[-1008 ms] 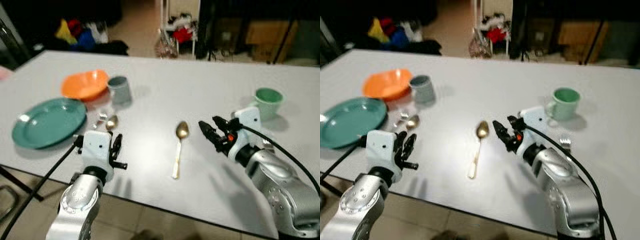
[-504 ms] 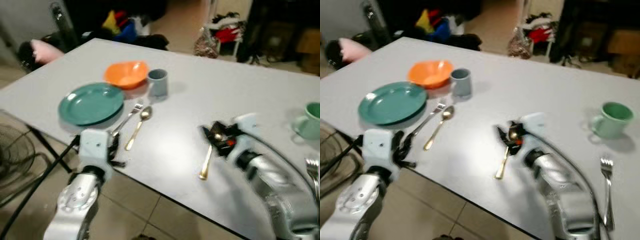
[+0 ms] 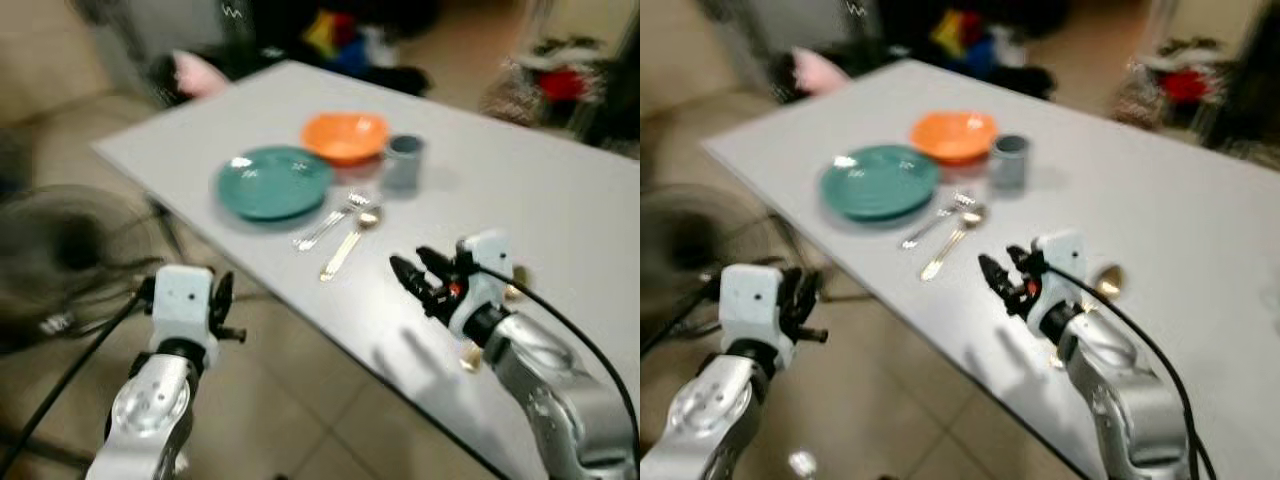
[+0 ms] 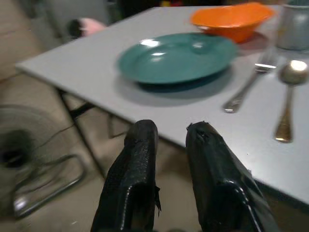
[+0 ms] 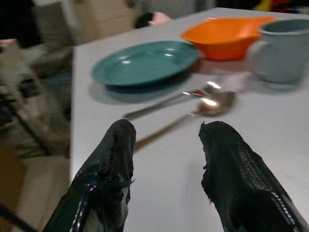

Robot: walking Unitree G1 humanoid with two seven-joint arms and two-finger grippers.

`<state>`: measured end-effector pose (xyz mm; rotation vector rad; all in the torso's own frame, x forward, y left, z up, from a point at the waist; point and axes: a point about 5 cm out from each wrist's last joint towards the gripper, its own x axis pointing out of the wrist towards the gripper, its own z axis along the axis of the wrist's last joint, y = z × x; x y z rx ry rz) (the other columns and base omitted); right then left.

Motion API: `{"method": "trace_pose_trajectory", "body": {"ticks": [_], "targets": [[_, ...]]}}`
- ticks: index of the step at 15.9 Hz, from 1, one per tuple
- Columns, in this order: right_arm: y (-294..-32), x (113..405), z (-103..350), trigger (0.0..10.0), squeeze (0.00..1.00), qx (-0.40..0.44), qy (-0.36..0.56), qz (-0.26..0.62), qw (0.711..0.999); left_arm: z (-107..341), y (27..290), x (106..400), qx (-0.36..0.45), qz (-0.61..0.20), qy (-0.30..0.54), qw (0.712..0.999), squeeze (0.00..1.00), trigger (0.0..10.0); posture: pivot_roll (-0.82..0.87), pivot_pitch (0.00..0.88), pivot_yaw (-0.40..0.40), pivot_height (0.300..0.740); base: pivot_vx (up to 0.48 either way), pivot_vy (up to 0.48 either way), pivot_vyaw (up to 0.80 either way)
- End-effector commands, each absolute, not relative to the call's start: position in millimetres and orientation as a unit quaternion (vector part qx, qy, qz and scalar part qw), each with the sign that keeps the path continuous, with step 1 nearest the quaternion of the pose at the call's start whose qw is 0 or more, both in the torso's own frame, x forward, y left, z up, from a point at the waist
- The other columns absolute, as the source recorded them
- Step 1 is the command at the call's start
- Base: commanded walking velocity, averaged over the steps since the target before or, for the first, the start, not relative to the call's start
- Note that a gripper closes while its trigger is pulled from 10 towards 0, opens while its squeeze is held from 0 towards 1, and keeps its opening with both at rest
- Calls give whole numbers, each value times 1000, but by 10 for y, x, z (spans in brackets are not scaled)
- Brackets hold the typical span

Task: Setting the table

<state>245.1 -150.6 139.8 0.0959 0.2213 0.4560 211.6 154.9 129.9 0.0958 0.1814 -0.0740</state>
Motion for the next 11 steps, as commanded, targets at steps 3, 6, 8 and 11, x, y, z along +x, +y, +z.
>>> {"method": "trace_pose_trajectory", "body": {"ticks": [3, 6, 8, 11], "targets": [[-1527, 2396, 1367, 10000, 0, 52, 114, 224, 966, 1316, 1556, 2084, 47, -37, 88, 994, 0, 10000, -74, 0, 108, 740, 0, 0, 796], [-1533, 2413, 1366, 10000, 0, 53, 114, 223, 967, 1326, 1544, 2104, 45, -38, 87, 994, 0, 10000, -73, 0, 107, 740, 0, 0, 794], [-1522, 2423, 1371, 10000, 0, 56, 112, 224, 967, 1324, 1533, 2106, 42, -39, 87, 995, 0, 10000, -74, 0, 102, 740, 0, 156, 794], [-1534, 2432, 1338, 10000, 0, 68, 114, 211, 968, 1315, 1533, 2110, 50, -35, 87, 994, 0, 10000, -72, 0, 90, 740, 0, 331, 527]]}}
